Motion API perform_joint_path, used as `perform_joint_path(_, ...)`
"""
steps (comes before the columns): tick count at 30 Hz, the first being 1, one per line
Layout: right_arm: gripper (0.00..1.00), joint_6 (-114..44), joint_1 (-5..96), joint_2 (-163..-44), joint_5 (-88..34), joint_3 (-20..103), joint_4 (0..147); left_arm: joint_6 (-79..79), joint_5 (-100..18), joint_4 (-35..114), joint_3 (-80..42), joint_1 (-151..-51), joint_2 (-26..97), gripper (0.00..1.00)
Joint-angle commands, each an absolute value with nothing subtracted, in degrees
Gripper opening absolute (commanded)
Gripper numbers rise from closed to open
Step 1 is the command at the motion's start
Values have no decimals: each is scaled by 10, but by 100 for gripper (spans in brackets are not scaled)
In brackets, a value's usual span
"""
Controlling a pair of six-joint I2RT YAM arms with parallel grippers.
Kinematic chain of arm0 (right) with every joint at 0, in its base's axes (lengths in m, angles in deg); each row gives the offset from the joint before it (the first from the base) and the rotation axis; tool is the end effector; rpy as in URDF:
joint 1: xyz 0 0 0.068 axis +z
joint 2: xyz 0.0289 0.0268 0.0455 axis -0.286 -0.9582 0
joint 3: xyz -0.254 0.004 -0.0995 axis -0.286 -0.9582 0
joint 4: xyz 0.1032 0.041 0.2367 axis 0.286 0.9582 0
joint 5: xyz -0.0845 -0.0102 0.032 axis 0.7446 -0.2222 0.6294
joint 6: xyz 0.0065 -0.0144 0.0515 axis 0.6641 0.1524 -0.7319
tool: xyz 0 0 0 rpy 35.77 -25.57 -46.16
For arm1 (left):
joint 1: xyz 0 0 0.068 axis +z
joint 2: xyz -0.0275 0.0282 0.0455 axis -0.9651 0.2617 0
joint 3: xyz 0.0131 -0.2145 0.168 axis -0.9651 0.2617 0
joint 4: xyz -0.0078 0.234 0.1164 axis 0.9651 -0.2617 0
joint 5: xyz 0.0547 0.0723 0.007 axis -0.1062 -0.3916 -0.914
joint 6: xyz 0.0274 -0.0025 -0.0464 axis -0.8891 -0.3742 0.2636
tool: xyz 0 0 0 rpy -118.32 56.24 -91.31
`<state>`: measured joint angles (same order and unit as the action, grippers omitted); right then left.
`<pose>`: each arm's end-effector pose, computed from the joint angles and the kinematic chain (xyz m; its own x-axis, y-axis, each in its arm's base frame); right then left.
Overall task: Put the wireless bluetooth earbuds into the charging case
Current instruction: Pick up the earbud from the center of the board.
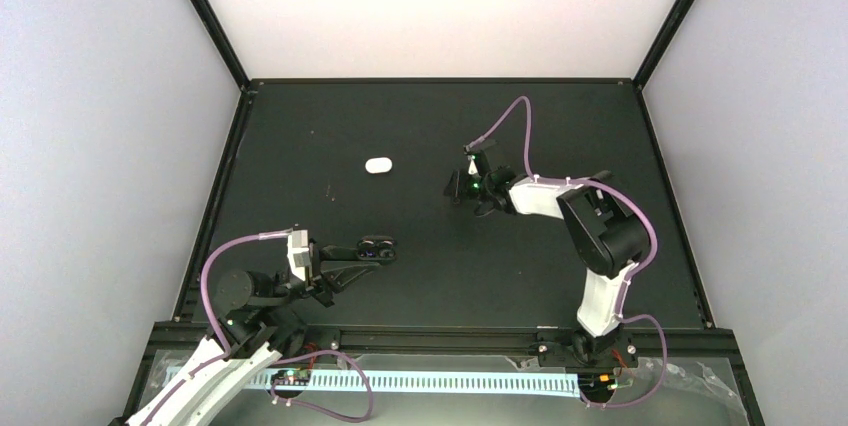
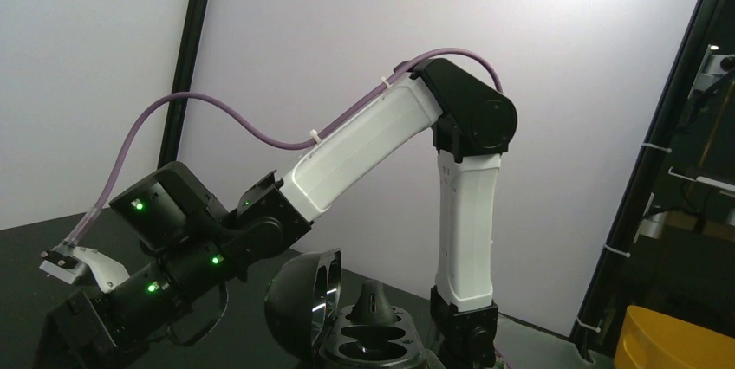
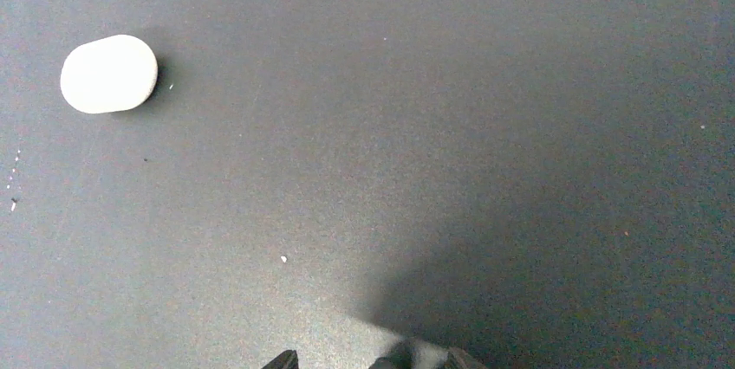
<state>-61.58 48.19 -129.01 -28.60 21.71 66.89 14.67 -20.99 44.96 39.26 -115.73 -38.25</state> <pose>0.3155 0.2004 0.1352 -0.8407 0.1217 -0.5276 -0.1772 0.8590 0.4804 0.0501 -0.0658 0.2679 -0.1764 -0.3660 -0.9138 0.9336 0.2319 -0.2731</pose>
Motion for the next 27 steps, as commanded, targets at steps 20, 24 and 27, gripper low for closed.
perform_joint_path(20, 54, -578, 501, -1264, -269, 201, 685, 142, -205, 462, 390, -1160, -375, 2)
perform_joint_path(24, 60, -583, 498, -1281, -264, 225, 689, 139, -204, 446, 381, -1159, -379, 1)
perform_joint_path(27, 64, -580, 497, -1299, -246, 249, 708, 138, -207, 438, 379, -1159, -385, 2)
